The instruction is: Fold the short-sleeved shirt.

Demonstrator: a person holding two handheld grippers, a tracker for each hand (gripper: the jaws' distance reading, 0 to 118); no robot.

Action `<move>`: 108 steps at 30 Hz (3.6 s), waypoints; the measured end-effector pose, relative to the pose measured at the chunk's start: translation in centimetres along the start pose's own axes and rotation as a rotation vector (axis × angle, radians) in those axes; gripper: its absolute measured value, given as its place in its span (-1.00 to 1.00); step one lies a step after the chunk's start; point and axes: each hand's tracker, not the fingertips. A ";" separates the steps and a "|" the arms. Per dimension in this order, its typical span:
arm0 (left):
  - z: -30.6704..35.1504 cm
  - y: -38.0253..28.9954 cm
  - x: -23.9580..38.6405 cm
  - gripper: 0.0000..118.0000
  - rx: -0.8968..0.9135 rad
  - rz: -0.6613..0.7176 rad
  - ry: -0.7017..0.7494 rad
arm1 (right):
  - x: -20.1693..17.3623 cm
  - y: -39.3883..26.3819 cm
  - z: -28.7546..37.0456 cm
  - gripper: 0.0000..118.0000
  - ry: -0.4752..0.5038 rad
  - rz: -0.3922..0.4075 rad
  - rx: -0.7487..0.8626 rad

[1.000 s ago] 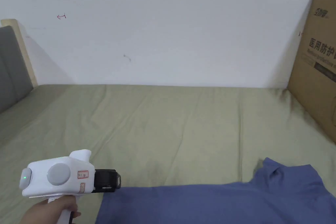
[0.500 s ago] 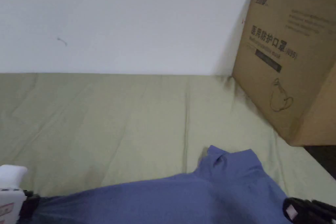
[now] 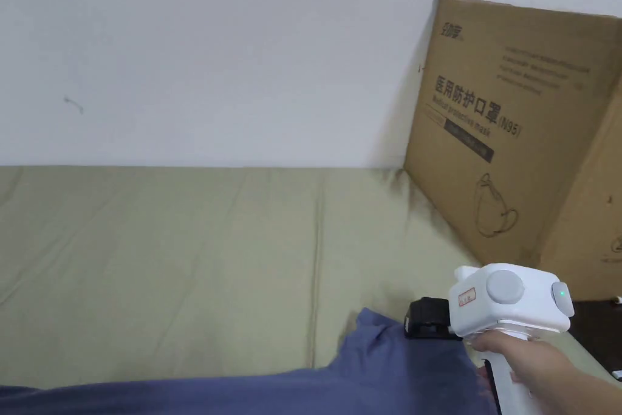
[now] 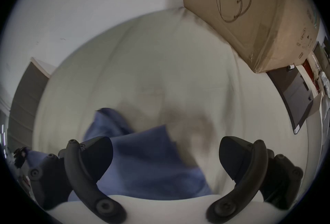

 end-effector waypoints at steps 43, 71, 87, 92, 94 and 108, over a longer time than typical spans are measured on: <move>23.6 26.5 -2.3 -0.98 0.379 0.012 0.121 | -8.9 10.5 43.5 -0.83 0.033 0.187 0.722; -4.0 2.9 -0.1 -0.98 0.021 0.206 0.112 | -2.8 -3.9 6.8 -0.83 -0.050 0.172 0.290; 16.8 -22.2 5.0 -0.98 -0.310 0.023 -0.112 | 7.7 -36.3 20.6 -0.83 0.075 0.195 -0.094; 17.3 -22.7 4.9 -0.97 -0.329 -0.002 -0.123 | 6.3 -36.9 20.9 -0.83 0.037 0.216 -0.146; 17.4 -22.6 4.8 -0.83 -0.339 0.006 -0.133 | 7.4 -35.8 19.3 -0.81 0.037 0.255 -0.174; 30.0 -17.7 5.9 0.84 0.102 0.309 -0.128 | 1.8 -34.8 31.7 0.95 0.134 0.110 0.466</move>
